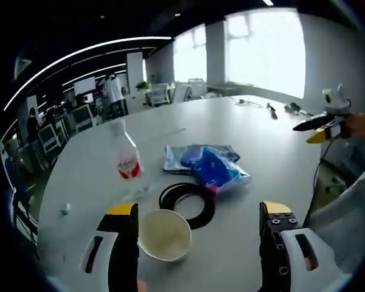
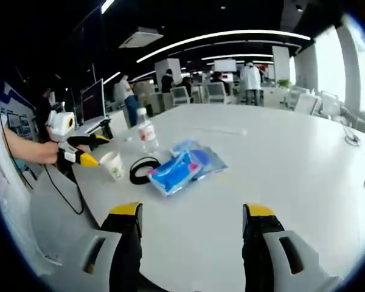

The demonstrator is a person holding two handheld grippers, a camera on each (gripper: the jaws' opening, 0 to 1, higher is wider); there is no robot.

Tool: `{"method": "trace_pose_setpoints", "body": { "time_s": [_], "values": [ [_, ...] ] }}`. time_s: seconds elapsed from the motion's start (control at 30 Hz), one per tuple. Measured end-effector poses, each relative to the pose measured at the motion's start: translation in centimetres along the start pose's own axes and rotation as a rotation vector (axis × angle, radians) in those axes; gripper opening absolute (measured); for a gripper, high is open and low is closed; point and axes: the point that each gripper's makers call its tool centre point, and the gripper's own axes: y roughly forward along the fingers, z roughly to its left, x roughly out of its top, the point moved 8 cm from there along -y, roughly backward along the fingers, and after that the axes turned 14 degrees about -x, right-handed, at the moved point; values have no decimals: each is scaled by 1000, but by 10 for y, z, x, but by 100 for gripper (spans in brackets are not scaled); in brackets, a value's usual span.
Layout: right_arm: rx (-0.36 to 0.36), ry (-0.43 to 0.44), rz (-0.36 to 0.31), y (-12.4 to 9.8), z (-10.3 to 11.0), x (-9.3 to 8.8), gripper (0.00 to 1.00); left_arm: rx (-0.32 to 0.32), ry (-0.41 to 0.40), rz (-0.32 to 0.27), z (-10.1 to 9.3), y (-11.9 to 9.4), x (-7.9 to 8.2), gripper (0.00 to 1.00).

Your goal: Arrange the tabletop items into an orderly group along one side of the table until the central work area is clear of visible clutter.

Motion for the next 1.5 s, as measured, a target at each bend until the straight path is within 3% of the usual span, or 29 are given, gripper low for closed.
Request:
{"method": "trace_pose_setpoints", "body": {
  "time_s": [0.43, 0.63, 0.83, 1.1, 1.5],
  "values": [
    [116, -52, 19, 31, -30, 17, 64, 58, -56, -7, -24, 33, 17, 77],
    [163, -71, 25, 49, -44, 24, 63, 62, -97, 6, -43, 54, 15, 77],
    [206, -89, 20, 67, -52, 34, 63, 82, -122, 17, -46, 62, 15, 77],
    [270, -123, 25, 94, -53, 44, 61, 111, -154, 23, -50, 74, 18, 76],
    [376, -202, 44, 134, -44, 60, 60, 137, -242, 29, -65, 94, 9, 76]
  ]
}}
